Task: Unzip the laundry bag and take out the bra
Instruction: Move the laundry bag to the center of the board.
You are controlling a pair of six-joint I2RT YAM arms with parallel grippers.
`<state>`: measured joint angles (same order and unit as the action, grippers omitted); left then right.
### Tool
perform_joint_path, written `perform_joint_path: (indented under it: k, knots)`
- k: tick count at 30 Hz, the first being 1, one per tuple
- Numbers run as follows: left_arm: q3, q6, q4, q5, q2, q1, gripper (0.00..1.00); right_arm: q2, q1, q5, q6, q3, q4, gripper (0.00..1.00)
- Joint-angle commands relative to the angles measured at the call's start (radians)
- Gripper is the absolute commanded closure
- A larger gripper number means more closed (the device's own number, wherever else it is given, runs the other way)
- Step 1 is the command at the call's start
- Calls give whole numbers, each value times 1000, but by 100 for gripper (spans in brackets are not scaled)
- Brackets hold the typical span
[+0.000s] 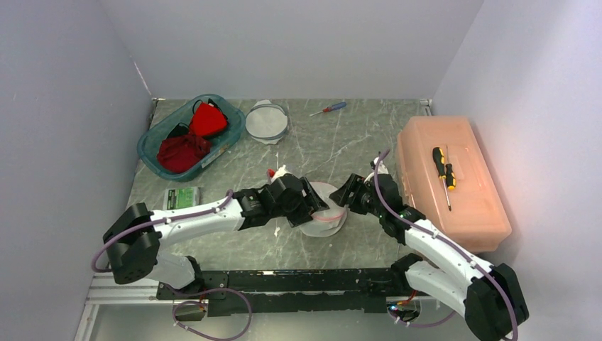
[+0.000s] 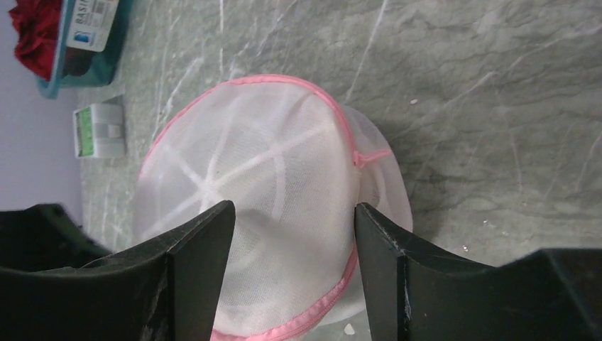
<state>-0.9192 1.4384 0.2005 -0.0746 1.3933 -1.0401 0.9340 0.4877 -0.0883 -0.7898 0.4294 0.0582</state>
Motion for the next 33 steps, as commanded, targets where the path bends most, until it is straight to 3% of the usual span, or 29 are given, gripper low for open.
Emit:
perform_joint_path:
  k: [1, 4, 8, 12, 17, 22, 28, 33]
  knots:
    - [10, 20, -26, -61, 11, -2, 31, -70, 12, -66, -34, 0, -63, 34]
    - [24, 1, -27, -80, 3, 5, 43, -119, 14, -70, -19, 2, -20, 34]
    - [62, -48, -48, -69, -11, 47, 72, -178, 15, -34, 0, 14, 45, 31]
    - [92, -166, -88, 28, -22, 129, 96, -217, 13, 13, 20, 34, 93, 26]
    - [59, -380, -2, 177, -28, 252, 97, -210, 8, 28, 38, 65, 123, 23]
    - [79, -614, -11, 433, -66, 374, 97, -154, -44, -56, 69, 67, 54, 20]
    - [106, -816, -75, 708, -124, 398, 97, -1, -194, -456, -43, -23, -304, 19]
    - [163, -871, -216, 868, -163, 398, 97, 117, -248, -637, -162, -78, -576, 19]
